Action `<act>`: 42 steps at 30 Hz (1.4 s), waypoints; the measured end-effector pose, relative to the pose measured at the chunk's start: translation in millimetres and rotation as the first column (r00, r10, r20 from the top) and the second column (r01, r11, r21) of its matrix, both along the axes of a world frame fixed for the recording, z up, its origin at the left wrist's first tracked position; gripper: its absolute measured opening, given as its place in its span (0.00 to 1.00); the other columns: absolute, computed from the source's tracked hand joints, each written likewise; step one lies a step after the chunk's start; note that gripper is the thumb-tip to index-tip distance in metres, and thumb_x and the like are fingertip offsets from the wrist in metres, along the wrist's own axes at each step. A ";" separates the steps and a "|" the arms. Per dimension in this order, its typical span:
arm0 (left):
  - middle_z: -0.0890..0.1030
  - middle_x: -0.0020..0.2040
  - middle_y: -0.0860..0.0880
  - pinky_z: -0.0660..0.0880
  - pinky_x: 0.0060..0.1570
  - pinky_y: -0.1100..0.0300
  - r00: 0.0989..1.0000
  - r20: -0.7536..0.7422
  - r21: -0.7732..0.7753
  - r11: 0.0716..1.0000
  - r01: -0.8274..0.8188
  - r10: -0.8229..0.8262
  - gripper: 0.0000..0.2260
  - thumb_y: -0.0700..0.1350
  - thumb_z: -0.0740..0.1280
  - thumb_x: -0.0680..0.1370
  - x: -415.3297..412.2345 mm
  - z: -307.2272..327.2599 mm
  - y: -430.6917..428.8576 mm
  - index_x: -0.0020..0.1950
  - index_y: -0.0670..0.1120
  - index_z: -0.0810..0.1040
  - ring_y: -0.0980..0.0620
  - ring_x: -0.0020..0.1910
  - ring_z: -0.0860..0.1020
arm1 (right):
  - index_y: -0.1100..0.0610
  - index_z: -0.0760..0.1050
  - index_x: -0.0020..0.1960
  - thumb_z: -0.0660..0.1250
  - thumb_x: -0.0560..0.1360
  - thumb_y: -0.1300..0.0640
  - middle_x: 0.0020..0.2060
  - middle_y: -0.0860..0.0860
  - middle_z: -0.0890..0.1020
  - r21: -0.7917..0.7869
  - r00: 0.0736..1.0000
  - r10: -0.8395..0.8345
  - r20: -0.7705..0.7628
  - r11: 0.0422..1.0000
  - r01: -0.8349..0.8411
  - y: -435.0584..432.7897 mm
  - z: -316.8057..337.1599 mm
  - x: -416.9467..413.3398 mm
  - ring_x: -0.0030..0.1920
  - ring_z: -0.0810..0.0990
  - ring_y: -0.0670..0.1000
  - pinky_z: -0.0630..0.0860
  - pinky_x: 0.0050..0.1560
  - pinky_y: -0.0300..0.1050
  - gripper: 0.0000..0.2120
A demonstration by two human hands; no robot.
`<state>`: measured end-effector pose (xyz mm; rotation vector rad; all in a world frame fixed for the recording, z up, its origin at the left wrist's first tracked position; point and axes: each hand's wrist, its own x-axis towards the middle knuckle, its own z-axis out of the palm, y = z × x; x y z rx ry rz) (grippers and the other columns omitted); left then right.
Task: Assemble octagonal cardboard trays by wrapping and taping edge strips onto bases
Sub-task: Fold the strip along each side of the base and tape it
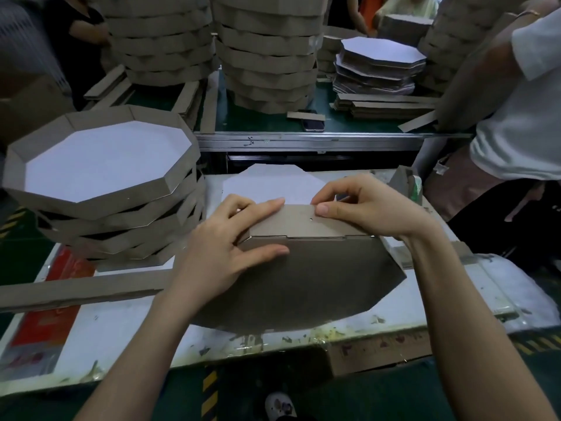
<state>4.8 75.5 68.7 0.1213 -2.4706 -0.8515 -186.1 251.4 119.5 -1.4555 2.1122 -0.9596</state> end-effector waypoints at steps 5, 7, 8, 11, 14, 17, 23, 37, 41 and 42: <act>0.71 0.56 0.55 0.76 0.49 0.50 0.999 -0.002 0.019 0.999 -0.038 0.039 0.25 0.67 0.64 0.71 6.3 -10.4 -10.5 0.68 0.66 0.69 0.56 0.51 0.73 | 0.46 0.81 0.49 0.69 0.78 0.53 0.47 0.45 0.84 0.063 0.999 0.019 -0.037 0.998 -0.017 -15.5 4.8 6.9 0.45 0.81 0.43 0.76 0.47 0.32 0.03; 0.71 0.61 0.57 0.76 0.53 0.50 0.999 -0.024 -0.003 0.999 -0.038 0.038 0.23 0.65 0.64 0.73 8.1 -10.1 -9.5 0.67 0.66 0.70 0.57 0.55 0.73 | 0.48 0.83 0.50 0.70 0.77 0.52 0.45 0.44 0.84 0.097 0.997 0.036 -0.070 0.995 -0.029 -18.1 6.9 7.0 0.45 0.81 0.45 0.77 0.48 0.39 0.04; 0.71 0.64 0.57 0.75 0.55 0.50 0.999 -0.035 -0.029 0.999 -0.035 0.034 0.21 0.64 0.64 0.74 7.7 -9.2 -7.4 0.67 0.66 0.71 0.57 0.58 0.73 | 0.50 0.83 0.51 0.70 0.77 0.52 0.44 0.44 0.84 0.099 0.997 0.042 -0.070 0.994 -0.035 -18.8 7.9 7.3 0.44 0.81 0.44 0.77 0.48 0.41 0.05; 0.75 0.66 0.52 0.74 0.57 0.47 0.998 -0.063 -0.138 0.990 0.007 -0.016 0.16 0.60 0.63 0.77 0.7 -2.8 0.4 0.64 0.63 0.75 0.52 0.62 0.74 | 0.53 0.84 0.51 0.71 0.76 0.51 0.43 0.45 0.86 0.109 0.993 0.104 -0.048 0.989 -0.098 -18.2 11.4 4.6 0.44 0.82 0.44 0.77 0.48 0.39 0.08; 0.79 0.62 0.51 0.74 0.54 0.48 0.997 -0.046 -0.119 0.992 0.049 -0.055 0.13 0.58 0.63 0.78 -9.2 5.6 6.5 0.61 0.60 0.79 0.50 0.58 0.75 | 0.51 0.84 0.50 0.70 0.76 0.50 0.43 0.44 0.86 -0.030 0.998 0.017 0.058 0.999 -0.016 -15.2 0.8 -15.2 0.44 0.84 0.42 0.78 0.44 0.34 0.07; 0.79 0.62 0.51 0.73 0.55 0.47 0.999 0.001 -0.113 0.992 0.053 -0.054 0.14 0.57 0.62 0.77 -18.4 14.4 8.9 0.61 0.59 0.79 0.49 0.58 0.75 | 0.52 0.82 0.51 0.67 0.80 0.54 0.42 0.48 0.83 -0.204 0.826 -0.457 0.329 0.820 0.535 -18.9 -38.9 -70.9 0.44 0.81 0.46 0.80 0.43 0.38 0.06; 0.79 0.63 0.50 0.71 0.61 0.47 0.994 0.071 -0.122 0.988 0.092 -0.084 0.15 0.57 0.62 0.77 -42.8 25.3 16.3 0.61 0.58 0.79 0.48 0.61 0.74 | 0.65 0.70 0.47 0.63 0.79 0.65 0.40 0.59 0.74 0.250 0.353 -0.904 0.243 0.410 0.877 -7.2 -149.6 -180.5 0.46 0.74 0.59 0.76 0.51 0.55 0.03; 0.79 0.61 0.52 0.72 0.59 0.52 0.997 0.063 -0.153 0.987 0.058 -0.049 0.14 0.55 0.64 0.77 -81.0 31.8 28.8 0.60 0.56 0.81 0.50 0.58 0.76 | 0.57 0.67 0.38 0.63 0.80 0.61 0.37 0.52 0.71 0.456 0.259 -0.870 0.419 0.448 0.769 1.8 -189.4 -206.7 0.31 0.68 0.47 0.70 0.20 0.35 0.12; 0.79 0.61 0.53 0.72 0.60 0.54 0.996 0.072 -0.146 0.987 0.061 -0.051 0.14 0.57 0.64 0.76 -84.4 32.0 30.4 0.59 0.57 0.81 0.52 0.58 0.75 | 0.65 0.75 0.57 0.71 0.77 0.56 0.47 0.56 0.78 0.398 -0.021 -0.822 0.569 0.253 0.882 3.8 -185.7 -190.5 0.36 0.76 0.47 0.61 0.12 0.34 0.15; 0.79 0.61 0.53 0.72 0.59 0.55 0.996 0.070 -0.148 0.987 0.060 -0.050 0.14 0.57 0.64 0.76 -84.4 31.7 30.4 0.59 0.57 0.82 0.52 0.59 0.75 | 0.68 0.75 0.60 0.71 0.77 0.56 0.50 0.57 0.79 0.361 -0.006 -0.807 0.590 0.257 0.897 5.9 -188.2 -188.8 0.38 0.77 0.49 0.60 0.11 0.33 0.18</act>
